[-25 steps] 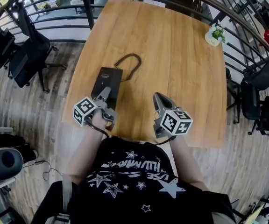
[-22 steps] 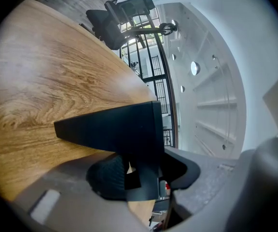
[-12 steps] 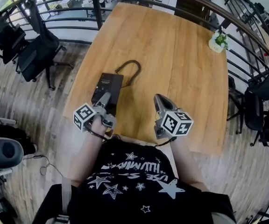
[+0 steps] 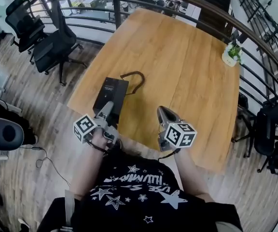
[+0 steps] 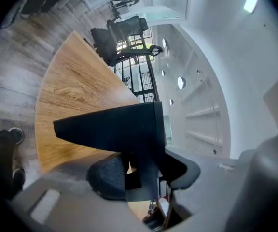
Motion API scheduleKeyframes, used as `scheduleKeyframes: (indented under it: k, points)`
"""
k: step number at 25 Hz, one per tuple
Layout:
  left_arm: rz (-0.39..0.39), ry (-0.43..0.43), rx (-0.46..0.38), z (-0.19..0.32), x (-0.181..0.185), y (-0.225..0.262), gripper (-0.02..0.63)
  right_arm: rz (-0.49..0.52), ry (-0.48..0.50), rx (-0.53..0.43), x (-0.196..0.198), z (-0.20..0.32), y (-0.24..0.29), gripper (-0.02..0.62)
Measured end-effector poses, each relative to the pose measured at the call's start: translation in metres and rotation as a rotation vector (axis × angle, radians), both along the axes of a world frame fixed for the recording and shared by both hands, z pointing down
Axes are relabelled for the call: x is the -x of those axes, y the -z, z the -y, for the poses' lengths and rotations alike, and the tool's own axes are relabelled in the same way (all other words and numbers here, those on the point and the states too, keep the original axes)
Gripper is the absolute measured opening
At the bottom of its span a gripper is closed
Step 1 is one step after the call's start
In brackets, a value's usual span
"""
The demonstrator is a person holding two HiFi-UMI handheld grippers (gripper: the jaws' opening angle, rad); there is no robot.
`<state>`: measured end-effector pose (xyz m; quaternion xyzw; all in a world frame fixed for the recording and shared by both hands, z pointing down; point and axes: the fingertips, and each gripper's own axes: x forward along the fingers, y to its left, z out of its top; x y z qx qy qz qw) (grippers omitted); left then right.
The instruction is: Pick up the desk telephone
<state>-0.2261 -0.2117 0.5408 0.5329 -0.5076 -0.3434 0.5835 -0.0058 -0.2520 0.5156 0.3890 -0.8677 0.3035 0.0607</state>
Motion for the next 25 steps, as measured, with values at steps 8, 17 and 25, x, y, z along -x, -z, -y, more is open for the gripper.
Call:
scheduleKeyframes:
  k: [8, 17, 25]
  points:
    - [0.046, 0.078, -0.1, -0.056, -0.031, 0.035, 0.192, 0.005, 0.163, 0.014, -0.009, -0.025, -0.005, 0.0]
    - [0.051, 0.141, -0.143, -0.107, -0.044, 0.058, 0.192, 0.042, 0.297, 0.038, 0.014, -0.046, -0.01, 0.0]
    - [0.072, 0.182, -0.163, -0.146, -0.06, 0.081, 0.193, 0.075, 0.376, 0.037, 0.022, -0.067, 0.001, -0.002]
